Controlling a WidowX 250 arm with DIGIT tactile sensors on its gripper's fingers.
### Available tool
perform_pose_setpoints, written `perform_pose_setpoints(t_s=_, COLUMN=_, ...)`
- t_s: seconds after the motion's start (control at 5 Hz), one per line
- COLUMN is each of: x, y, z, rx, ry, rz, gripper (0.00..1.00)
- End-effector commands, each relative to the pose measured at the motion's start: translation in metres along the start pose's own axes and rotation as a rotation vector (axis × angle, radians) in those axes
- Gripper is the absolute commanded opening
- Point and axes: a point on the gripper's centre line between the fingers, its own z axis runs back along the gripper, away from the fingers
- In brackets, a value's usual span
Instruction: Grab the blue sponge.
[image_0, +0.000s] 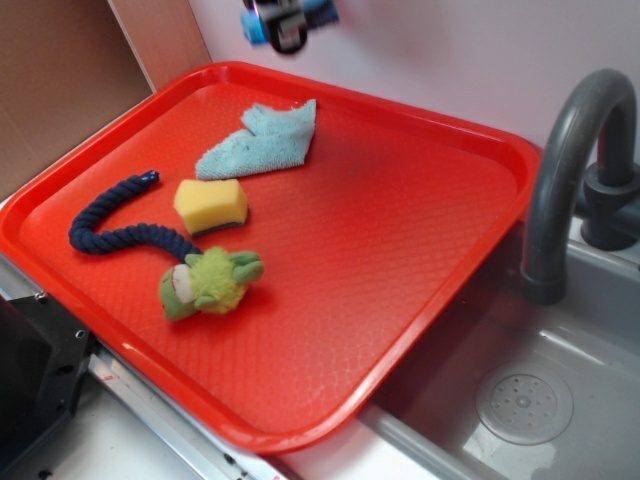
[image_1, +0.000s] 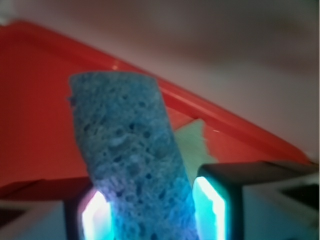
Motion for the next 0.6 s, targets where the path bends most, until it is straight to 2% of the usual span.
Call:
perform_pose_setpoints(t_s=0.0, x=-0.018, y=-0.029, z=0.073, rx=0.046, ry=-0.071, rz=0.101, gripper=0.00)
perform_pose_setpoints(t_s=0.2, x=-0.032, y=-0.048, z=0.088, rx=-0.047, ry=-0.115, rz=0.218, gripper=0.00)
perform_pose_setpoints(t_s=0.4, x=-0.029, y=-0.050, z=0.073, rx=-0.095, ry=-0.087, rz=0.252, gripper=0.00)
